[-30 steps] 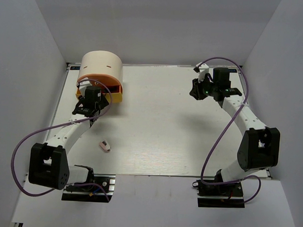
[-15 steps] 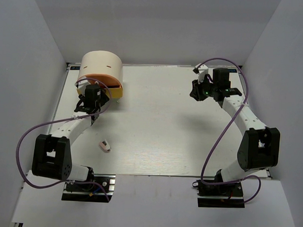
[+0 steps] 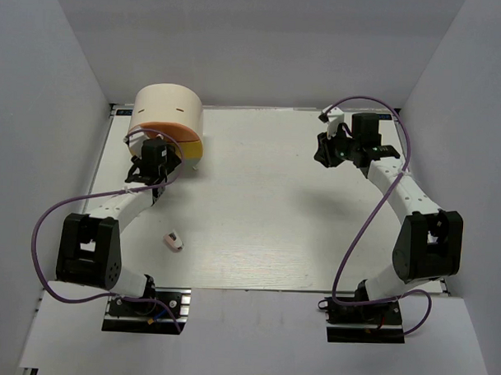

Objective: Sort the stationery into containers
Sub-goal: Close the drawer in the storage box, then open the drawer in the storage box.

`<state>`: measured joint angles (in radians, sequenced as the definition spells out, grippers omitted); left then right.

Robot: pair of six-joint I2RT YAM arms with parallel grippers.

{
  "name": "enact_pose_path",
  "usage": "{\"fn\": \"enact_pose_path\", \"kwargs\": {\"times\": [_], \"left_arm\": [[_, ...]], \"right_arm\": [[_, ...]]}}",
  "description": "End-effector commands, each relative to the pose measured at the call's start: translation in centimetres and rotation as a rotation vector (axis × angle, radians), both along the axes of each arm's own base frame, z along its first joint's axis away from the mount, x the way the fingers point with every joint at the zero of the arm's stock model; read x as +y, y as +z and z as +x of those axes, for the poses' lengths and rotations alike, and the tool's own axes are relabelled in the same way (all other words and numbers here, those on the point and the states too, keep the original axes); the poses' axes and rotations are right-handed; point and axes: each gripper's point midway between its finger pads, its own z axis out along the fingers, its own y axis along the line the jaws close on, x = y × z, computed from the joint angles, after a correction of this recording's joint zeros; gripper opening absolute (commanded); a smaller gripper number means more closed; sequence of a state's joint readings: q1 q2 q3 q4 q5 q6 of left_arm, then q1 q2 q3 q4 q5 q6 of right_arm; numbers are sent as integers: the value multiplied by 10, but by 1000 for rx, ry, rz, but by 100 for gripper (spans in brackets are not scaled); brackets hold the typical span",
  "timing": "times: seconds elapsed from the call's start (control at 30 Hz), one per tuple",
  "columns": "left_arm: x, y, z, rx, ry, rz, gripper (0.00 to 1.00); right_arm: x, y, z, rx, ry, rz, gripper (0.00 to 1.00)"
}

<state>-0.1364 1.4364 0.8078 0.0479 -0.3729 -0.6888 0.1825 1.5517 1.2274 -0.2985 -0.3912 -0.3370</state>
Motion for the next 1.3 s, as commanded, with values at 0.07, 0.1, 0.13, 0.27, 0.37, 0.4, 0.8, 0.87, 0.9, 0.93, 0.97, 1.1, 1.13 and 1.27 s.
{"fn": "enact_pose_path", "kwargs": {"times": [0.07,0.1,0.13,0.27,0.37,0.4,0.8,0.87,0.9,0.93,0.97,1.1,1.13,1.27], "left_arm": [[4,27,17,-109,35,-43,68],[4,24,18,-100,35,-42,68],[4,26,19,-113,41,-54,68],[4,27,24,-130,36,-73,68],[3,23,24,-120,36,-71,68],[4,21,23,-111,36,-70,68],[-7,-6,-38,-23,-19,-145,68],[-12,-10,-45,-14,-29,-177,68],[-11,-19,-50,6,-24,-191,67],[-17,-16,-50,-10,-41,-230,67],[-18,-13,-48,-25,-41,-255,67],[-27,-30,-47,8,-58,-359,63],[-24,-26,-44,-10,-46,-401,63],[-20,-40,-45,-38,-12,-525,63]], "right_arm": [[-4,2,-1,-6,1,-13,31],[-5,2,-2,-6,-3,-14,31],[-4,2,-2,-4,1,-14,31],[-5,2,-2,-2,0,-17,31],[-5,3,-1,-7,2,-21,32],[-6,1,-1,-2,0,-23,32],[-2,-5,-4,18,8,-6,34],[-1,-6,-3,18,12,-1,34],[0,-7,-5,26,15,-1,34],[0,-8,-5,26,15,-1,34],[-1,-7,-4,23,12,-2,34],[-1,-9,-6,27,14,-1,34],[-1,-7,-7,21,14,0,34],[-4,-8,-9,14,4,-4,34]]}}
